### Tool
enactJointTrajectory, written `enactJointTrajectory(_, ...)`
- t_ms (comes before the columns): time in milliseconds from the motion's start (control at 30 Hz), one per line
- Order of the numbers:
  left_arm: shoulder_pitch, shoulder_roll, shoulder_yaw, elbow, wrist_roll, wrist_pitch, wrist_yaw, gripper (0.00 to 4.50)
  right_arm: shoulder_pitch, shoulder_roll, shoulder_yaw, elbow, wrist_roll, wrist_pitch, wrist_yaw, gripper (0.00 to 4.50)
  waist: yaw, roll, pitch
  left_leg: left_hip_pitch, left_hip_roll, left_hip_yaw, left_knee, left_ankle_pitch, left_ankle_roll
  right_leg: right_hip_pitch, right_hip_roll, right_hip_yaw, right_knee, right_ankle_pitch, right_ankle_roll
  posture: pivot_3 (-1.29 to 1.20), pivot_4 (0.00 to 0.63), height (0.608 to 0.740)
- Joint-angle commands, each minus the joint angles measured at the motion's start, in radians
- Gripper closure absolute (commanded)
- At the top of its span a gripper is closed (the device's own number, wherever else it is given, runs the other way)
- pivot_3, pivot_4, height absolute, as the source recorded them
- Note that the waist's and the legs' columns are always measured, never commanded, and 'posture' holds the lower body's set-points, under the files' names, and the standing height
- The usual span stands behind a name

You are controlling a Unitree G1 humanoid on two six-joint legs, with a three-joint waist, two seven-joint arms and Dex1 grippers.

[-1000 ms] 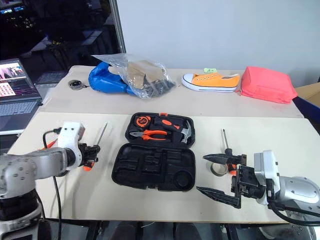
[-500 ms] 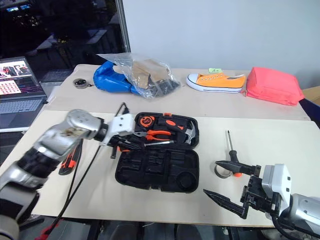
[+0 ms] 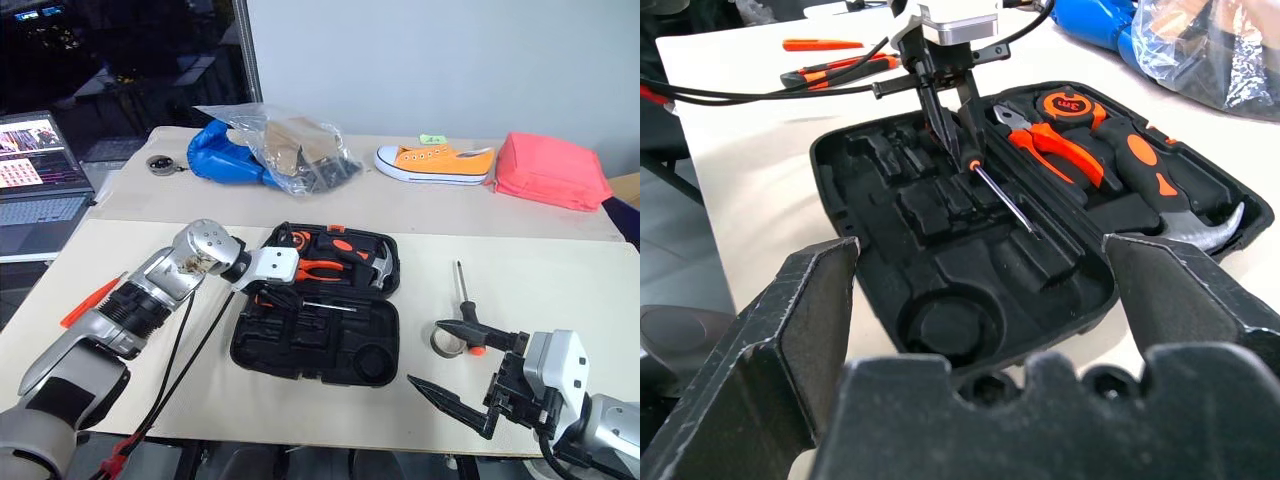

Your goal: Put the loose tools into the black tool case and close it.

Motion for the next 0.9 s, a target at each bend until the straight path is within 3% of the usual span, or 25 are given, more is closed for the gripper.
enactJointTrajectory(33,-0.017,-0.016,0.042,-0.030,0.012,0.067,0.017,2.41,0.002,0.008,-0.026,-0.009,0.008,-0.029,0.011,0.00,0.000,0.001,0.000,0.001,0.000,0.000,0.000,0.000,0.000,0.000,0.000,0.000,0.000,0.000,0.000,0.00,0.150,0.740)
enactJointTrajectory(200,0.007,0.010,0.128,-0.157,-0.041,0.191,0.021,0.69,-0.019,0.007,-0.005,0.010,0.000,-0.033,0.024,0.00,-0.001,0.001,0.000,-0.001,-0.001,-0.001,0.000,0.002,0.003,0.000,0.000,0.000,0.000,0.000,0.000,0.00,0.150,0.740)
enactJointTrajectory(433,0.138,0.025,0.317,-0.373,-0.127,0.275,0.145,0.69,-0.055,0.004,0.018,0.027,-0.011,-0.028,0.030,0.00,-0.005,0.003,-0.001,-0.002,0.000,-0.002,-0.001,0.001,0.005,-0.001,0.001,0.001,0.001,-0.001,-0.001,0.00,0.150,0.740)
enactJointTrajectory(467,0.155,0.014,0.348,-0.394,-0.161,0.346,0.163,1.21,-0.060,0.005,0.023,0.028,-0.013,-0.028,0.029,0.00,-0.003,0.003,-0.001,-0.002,0.000,-0.003,-0.001,0.001,0.005,-0.001,0.001,0.000,0.001,-0.002,-0.001,0.00,0.150,0.740)
enactJointTrajectory(533,0.196,-0.012,0.392,-0.431,-0.199,0.416,0.215,1.76,-0.068,0.006,0.032,0.026,-0.017,-0.026,0.024,0.00,-0.002,0.003,-0.001,-0.002,-0.001,-0.003,-0.001,0.001,0.005,-0.001,0.001,0.000,0.001,-0.002,-0.001,0.00,0.150,0.740)
enactJointTrajectory(633,0.265,-0.091,0.463,-0.480,-0.241,0.501,0.344,2.94,-0.075,0.007,0.038,0.022,-0.020,-0.022,0.018,0.00,0.001,0.004,-0.002,-0.001,-0.001,-0.003,0.001,0.001,0.005,0.000,0.000,0.000,0.001,-0.002,-0.001,0.00,0.150,0.740)
enactJointTrajectory(767,0.395,-0.197,0.501,-0.508,-0.211,0.465,0.540,4.31,-0.067,0.020,0.043,0.003,-0.021,-0.017,-0.005,0.00,0.000,0.004,-0.002,-0.002,-0.001,-0.003,0.002,0.001,0.005,0.000,0.000,0.000,0.001,-0.001,0.000,0.00,0.150,0.740)
enactJointTrajectory(900,0.504,-0.232,0.433,-0.519,-0.159,0.421,0.630,4.42,-0.056,0.024,0.045,-0.009,-0.021,-0.017,-0.018,0.00,-0.004,0.005,-0.003,-0.001,0.000,-0.003,0.002,0.001,0.005,0.000,0.000,0.001,0.002,-0.001,0.000,0.00,0.150,0.740)
